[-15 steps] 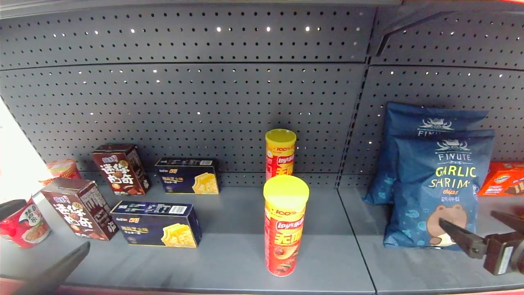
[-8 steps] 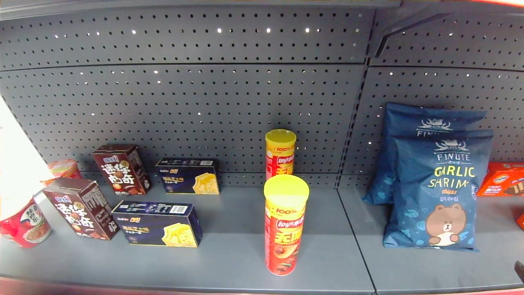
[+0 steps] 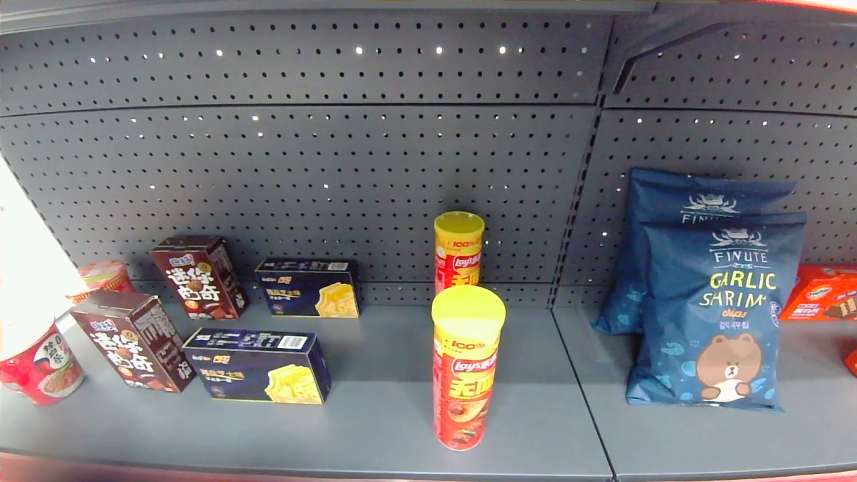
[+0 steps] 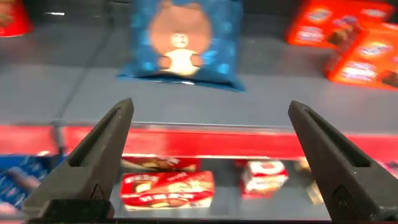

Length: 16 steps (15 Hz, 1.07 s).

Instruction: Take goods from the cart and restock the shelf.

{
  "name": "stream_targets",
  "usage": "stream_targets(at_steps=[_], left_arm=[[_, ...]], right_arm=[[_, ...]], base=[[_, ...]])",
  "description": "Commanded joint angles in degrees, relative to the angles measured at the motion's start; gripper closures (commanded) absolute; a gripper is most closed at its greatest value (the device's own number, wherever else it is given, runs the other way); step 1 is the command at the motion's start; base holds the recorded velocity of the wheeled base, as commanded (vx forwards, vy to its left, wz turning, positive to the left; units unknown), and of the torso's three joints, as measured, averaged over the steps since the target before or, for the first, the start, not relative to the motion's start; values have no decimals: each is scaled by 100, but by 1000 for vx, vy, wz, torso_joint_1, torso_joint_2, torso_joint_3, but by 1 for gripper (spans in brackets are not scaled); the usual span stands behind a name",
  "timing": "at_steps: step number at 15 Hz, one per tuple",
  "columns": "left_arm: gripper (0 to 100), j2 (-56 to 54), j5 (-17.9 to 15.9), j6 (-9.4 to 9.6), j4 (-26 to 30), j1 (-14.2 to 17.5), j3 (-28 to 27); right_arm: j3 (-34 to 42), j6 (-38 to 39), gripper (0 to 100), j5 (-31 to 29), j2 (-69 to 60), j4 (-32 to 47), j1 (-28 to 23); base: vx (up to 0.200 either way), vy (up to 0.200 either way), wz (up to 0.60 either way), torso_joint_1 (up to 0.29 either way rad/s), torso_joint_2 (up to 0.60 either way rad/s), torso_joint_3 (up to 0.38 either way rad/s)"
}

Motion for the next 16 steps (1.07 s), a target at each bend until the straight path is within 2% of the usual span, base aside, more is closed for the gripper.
stream_targets(at_steps=[1,3,5,6,7,8,9,10,11,13,14,15,16], left_arm=[[0,-29,-36,-154,-25,0,71],[0,-29,-194,-189,-33,0,71],[0,-29,-484,-216,-33,0,71],[0,-29,-537,-514,-42,0,62],[0,-29,-370,-743,-51,0,71],[0,-29,-220,-822,-60,0,71],[0,-29,78,-1138,-306,0,141],[0,-29,280,-1358,-499,0,238],[0,-29,658,-1499,-508,0,247],[0,-29,896,-1674,-508,9,247],[0,-29,896,-1622,-508,9,247],[0,-29,861,-1455,-499,9,247],[0,-29,755,-1086,-499,0,247]], right_arm=[[14,-59,0,209,-166,56,9],[-13,-94,0,745,-158,108,9],[-30,-103,0,789,-158,196,0],[-30,-103,0,719,-158,187,0],[-30,-94,0,666,-158,187,0],[-30,-85,0,649,-158,179,0],[-30,-68,0,587,-158,179,0],[-39,-68,0,473,-158,205,0],[-39,-68,0,315,-158,196,-8],[-30,-112,0,-46,-158,187,-8],[-30,-103,0,-37,-158,179,0],[-30,-112,0,-28,-158,179,0],[-30,-112,0,-10,-158,170,0]], base=[[0,0,0,0,0,0],[0,0,0,0,0,0],[0,0,0,0,0,0],[0,0,0,0,0,0],[0,0,0,0,0,0],[0,0,0,0,0,0],[0,0,0,0,0,0],[0,0,0,0,0,0],[0,0,0,0,0,0],[0,0,0,0,0,0],[0,0,0,0,0,0],[0,0,0,0,0,0],[0,0,0,0,0,0]])
